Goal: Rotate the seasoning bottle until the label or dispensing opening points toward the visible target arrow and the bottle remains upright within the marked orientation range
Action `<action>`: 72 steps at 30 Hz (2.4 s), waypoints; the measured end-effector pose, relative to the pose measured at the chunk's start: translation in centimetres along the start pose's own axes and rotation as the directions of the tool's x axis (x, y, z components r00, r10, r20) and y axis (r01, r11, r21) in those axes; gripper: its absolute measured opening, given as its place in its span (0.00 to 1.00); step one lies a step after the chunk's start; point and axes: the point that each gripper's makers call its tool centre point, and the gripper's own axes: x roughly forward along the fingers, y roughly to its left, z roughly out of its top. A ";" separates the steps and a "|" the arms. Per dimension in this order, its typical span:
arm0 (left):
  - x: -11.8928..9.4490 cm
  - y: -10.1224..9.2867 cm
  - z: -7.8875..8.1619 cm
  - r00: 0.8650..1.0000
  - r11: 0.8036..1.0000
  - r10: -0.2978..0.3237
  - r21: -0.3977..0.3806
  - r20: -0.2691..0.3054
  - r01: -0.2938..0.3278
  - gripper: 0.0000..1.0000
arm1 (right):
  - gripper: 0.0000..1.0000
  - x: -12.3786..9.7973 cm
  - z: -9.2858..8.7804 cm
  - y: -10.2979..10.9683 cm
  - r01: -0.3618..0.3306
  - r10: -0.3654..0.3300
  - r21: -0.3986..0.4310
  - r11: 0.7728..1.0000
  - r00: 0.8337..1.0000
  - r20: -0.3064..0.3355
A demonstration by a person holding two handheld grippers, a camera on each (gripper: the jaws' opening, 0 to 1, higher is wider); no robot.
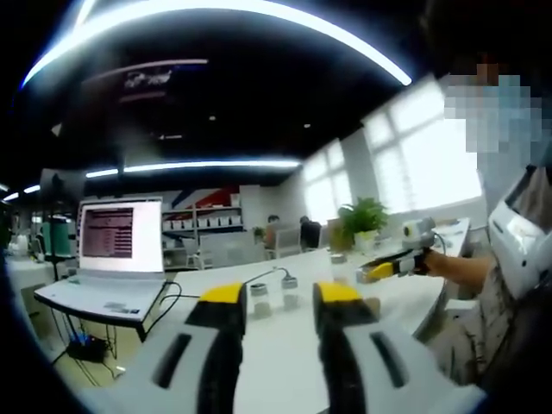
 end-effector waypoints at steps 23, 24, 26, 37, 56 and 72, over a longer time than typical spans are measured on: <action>0.4 -0.9 -0.4 0.999 0.999 -0.040 0.003 -0.012 0.040 0.31 | 0.76 -0.3 0.3 0.2 -0.078 0.069 0.098 0.992 0.993 0.100; 0.4 -0.9 -0.4 0.999 0.999 -0.041 0.002 -0.009 0.041 0.31 | 0.73 -0.5 0.1 0.3 -0.066 0.057 0.094 0.993 0.994 0.096; 0.3 -1.0 -0.3 0.999 0.999 -0.042 0.001 -0.007 0.042 0.31 | 0.64 -0.7 -0.1 0.1 0.001 -0.010 0.095 0.995 0.996 0.093; 0.1 -0.8 -0.1 1.000 1.000 -0.028 -0.001 0.002 0.028 0.31 | 0.46 -0.2 0.9 0.7 0.157 -0.159 0.025 0.987 0.982 0.106; 0.2 -0.6 -0.3 1.000 1.000 -0.030 0.000 -0.002 0.030 0.31 | 0.38 0.2 0.2 0.0 0.101 -0.101 -0.005 0.995 0.994 0.033; 0.1 -0.6 -0.3 1.000 1.000 -0.030 -0.001 -0.004 0.030 0.31 | 0.38 0.0 0.0 -0.2 -0.053 0.052 0.040 0.998 0.998 0.020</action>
